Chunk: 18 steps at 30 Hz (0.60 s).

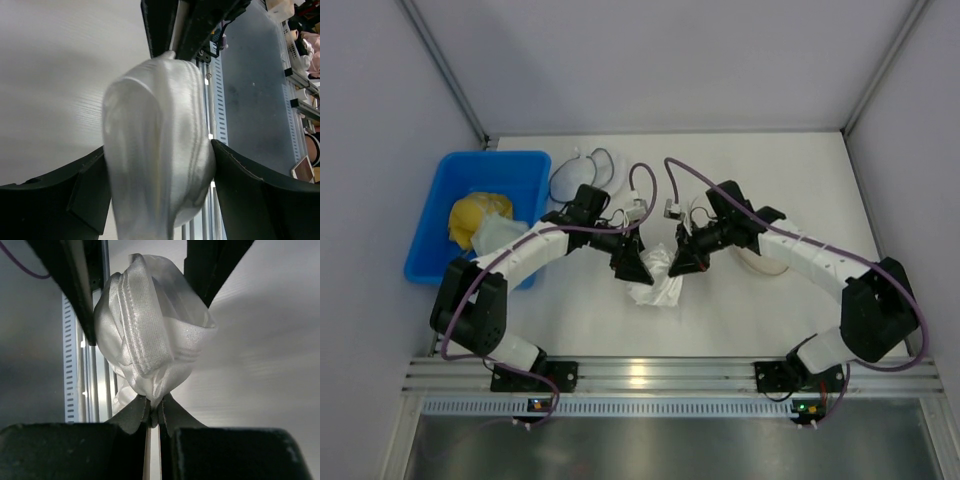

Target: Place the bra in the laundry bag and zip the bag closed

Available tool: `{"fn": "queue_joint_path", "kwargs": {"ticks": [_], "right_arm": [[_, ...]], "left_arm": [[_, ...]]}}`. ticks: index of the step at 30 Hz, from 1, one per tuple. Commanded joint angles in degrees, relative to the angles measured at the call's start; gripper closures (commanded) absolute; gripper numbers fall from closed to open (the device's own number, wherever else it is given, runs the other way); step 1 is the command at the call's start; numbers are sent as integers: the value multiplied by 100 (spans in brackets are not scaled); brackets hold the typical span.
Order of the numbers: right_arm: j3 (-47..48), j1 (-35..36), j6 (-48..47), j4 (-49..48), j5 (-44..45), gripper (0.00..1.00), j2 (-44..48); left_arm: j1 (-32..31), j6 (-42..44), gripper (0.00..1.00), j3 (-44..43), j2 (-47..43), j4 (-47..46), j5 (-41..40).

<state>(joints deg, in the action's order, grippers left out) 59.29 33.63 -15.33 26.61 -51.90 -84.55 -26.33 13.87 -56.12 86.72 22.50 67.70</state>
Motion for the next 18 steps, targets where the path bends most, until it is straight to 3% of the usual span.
{"fn": "queue_joint_path", "kwargs": {"ticks": [1,9,10,12,15,18], "right_arm": [[364,319,-602,274,-259,100,334],[426,645,-646,266,-180,100,422],[443,645,-646,274,-171,100,440],[487,645,-673,292,-136,100,448],[522,645,-664,283,-66,100,431],[566,636,-515,266,127,92,440]], "left_arm": [[-22,151,23,-4,-155,-26,252],[-206,-296,50,-303,46,-18,481],[-258,-358,59,-338,73,-18,559],[-285,-481,64,-373,135,-18,656],[-417,-604,96,-400,91,-18,736],[-558,-894,100,-444,47,-18,648]]}}
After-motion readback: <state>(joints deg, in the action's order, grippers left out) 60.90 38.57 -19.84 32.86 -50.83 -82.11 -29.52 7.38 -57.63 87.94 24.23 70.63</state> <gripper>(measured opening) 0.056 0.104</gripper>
